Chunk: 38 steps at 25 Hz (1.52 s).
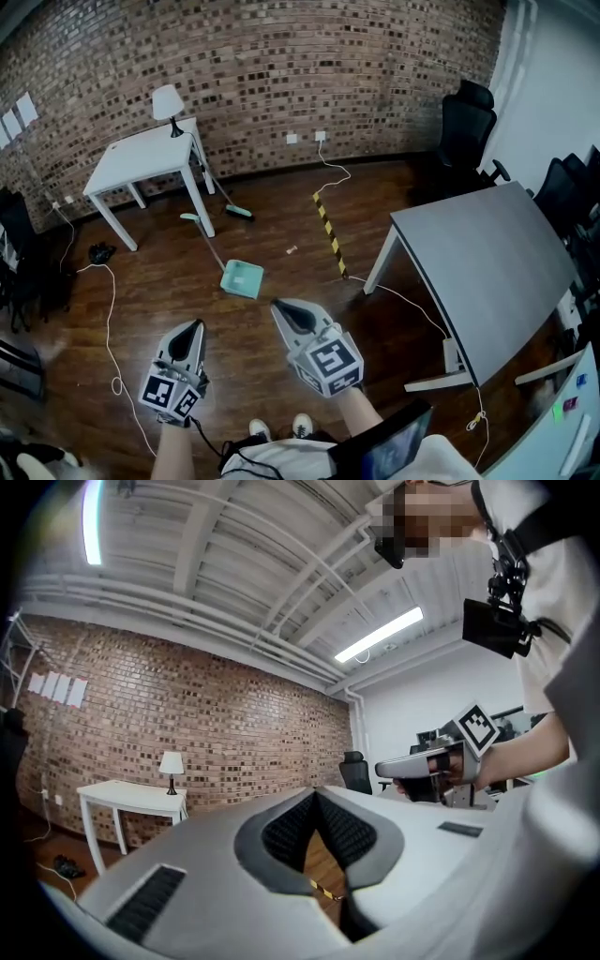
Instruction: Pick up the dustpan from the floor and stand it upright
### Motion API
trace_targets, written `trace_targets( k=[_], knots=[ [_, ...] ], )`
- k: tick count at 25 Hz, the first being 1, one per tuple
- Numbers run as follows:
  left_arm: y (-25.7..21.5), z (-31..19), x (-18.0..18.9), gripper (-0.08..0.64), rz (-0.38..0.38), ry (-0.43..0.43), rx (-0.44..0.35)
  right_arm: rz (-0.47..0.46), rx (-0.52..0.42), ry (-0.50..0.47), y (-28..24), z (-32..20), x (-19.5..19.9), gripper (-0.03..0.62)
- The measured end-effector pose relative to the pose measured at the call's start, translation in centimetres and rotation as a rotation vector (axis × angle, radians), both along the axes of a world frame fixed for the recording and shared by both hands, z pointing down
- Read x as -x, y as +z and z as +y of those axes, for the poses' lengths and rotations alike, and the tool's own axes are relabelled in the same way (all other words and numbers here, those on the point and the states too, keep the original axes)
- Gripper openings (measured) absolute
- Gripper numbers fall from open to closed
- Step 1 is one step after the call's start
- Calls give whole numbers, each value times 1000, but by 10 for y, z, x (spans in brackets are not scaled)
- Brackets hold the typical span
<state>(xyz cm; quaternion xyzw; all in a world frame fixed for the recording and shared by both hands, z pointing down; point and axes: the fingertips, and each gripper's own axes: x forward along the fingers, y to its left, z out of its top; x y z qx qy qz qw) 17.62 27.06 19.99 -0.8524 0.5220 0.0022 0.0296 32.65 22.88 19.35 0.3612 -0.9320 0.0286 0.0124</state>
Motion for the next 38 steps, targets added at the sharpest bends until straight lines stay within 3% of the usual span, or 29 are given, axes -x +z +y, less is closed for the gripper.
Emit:
trace_targets(
  k=[6, 11, 18, 22, 27, 38],
  knots=[
    [-5, 9, 24, 6, -34, -11, 15, -126, -5, 28, -21, 20, 22, -17],
    [-8, 21, 29, 6, -29, -2, 10, -81, -49, 9, -33, 33, 38, -17],
    [-10, 31, 31, 6, -24, 10, -2, -47, -40, -7, -34, 42, 46, -17],
    [-13, 26, 31, 6, -65, 21, -16, -14, -30, -12, -30, 37, 52, -17],
    [-16, 24, 29, 6, -19, 45, -2, -11, -46, -15, -35, 34, 54, -17],
    [-28, 21, 34, 6, -11, 71, -34, 16, -80, -28, -44, 27, 73, -17]
  ],
)
